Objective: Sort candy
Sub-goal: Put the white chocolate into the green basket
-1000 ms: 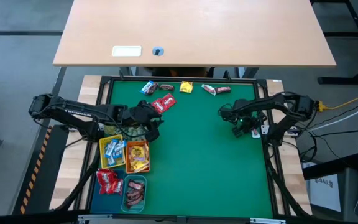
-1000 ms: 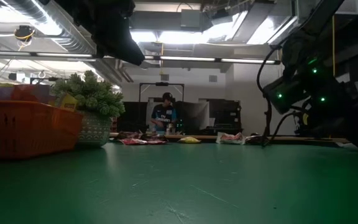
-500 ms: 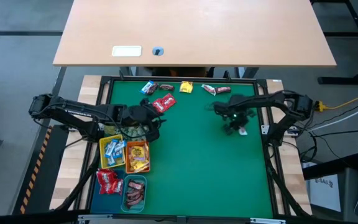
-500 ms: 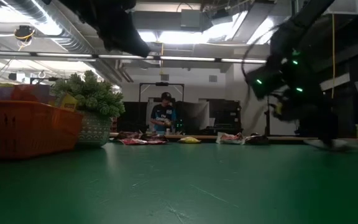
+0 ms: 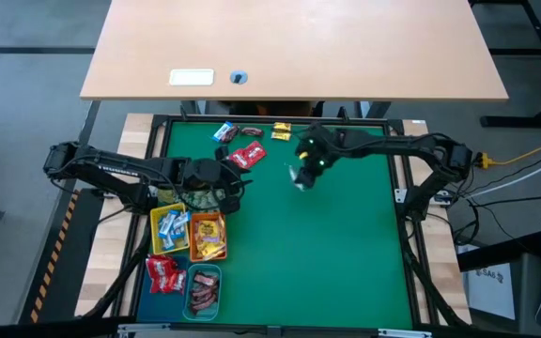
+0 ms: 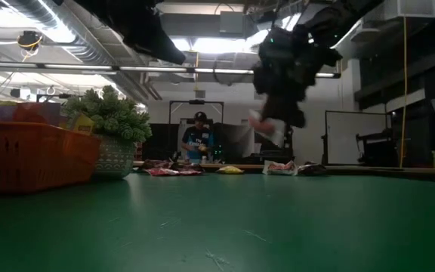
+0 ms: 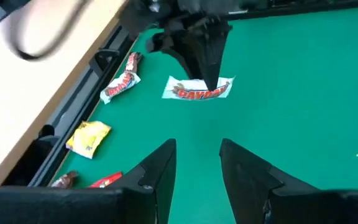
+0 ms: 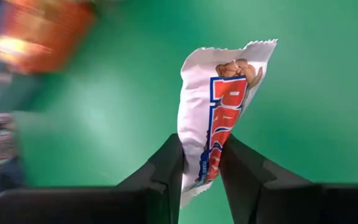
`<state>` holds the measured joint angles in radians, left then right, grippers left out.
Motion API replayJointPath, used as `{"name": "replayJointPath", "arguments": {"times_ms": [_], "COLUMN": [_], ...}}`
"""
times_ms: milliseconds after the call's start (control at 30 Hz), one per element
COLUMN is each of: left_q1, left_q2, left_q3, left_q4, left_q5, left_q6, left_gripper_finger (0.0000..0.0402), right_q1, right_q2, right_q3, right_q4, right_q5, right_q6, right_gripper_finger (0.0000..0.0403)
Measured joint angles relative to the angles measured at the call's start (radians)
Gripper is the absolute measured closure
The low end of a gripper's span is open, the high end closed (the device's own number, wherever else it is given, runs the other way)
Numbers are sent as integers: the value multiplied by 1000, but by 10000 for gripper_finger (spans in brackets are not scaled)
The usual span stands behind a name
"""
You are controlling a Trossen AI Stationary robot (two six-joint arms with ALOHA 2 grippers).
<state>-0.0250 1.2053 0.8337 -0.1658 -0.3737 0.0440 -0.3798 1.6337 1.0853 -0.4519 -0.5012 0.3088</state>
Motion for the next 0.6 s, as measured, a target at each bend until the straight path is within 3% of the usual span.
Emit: {"name": "replayJointPath", "arguments": {"times_ms": [167, 433, 600], "left_q1": [0, 0, 0], "left_q2": [0, 0, 0], "left_q3": [0, 0, 0], "left_q4": [11, 89, 107], "left_q5": [-1, 2, 102], "left_q6": [37, 38, 31], "left_gripper_finger": [280, 280, 280], "right_q1": [10, 111, 180], "right_q2": [0, 0, 0], "right_q3": [22, 22, 22], "right_q4": [157, 324, 393], "right_q5": [-97, -123, -111], "right_q6": [0, -104, -164], "right_gripper_finger": [309, 308, 308]}}
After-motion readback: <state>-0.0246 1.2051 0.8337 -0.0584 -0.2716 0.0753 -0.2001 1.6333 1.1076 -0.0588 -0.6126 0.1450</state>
